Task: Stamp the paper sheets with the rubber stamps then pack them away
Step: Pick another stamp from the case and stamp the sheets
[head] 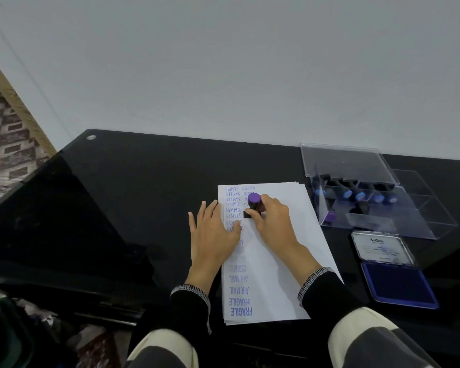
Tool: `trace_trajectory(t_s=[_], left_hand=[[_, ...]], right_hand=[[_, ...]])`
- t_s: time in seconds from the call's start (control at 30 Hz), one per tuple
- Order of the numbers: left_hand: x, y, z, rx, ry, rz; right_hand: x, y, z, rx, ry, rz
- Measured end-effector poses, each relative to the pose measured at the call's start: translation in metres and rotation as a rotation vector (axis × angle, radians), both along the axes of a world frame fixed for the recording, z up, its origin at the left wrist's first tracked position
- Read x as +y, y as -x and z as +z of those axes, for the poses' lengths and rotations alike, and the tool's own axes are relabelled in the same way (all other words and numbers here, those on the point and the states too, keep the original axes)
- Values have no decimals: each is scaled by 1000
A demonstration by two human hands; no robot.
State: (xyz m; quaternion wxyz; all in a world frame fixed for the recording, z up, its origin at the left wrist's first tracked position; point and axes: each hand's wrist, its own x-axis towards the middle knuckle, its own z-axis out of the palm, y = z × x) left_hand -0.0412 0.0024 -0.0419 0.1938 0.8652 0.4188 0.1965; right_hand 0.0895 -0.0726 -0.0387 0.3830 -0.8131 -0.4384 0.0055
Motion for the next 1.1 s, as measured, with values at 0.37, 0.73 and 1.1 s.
trace_trajectory(t_s=[0.37, 0.73, 1.1], left_hand=[[0, 0, 0, 16, -4, 6], [1, 2, 1, -71, 16, -8], [2, 3, 5, -288, 119, 62]], right_hand=[[1, -1, 2, 40, 0, -10], [-1, 4, 1, 34, -26, -33], [3, 0, 3, 68, 9, -26]])
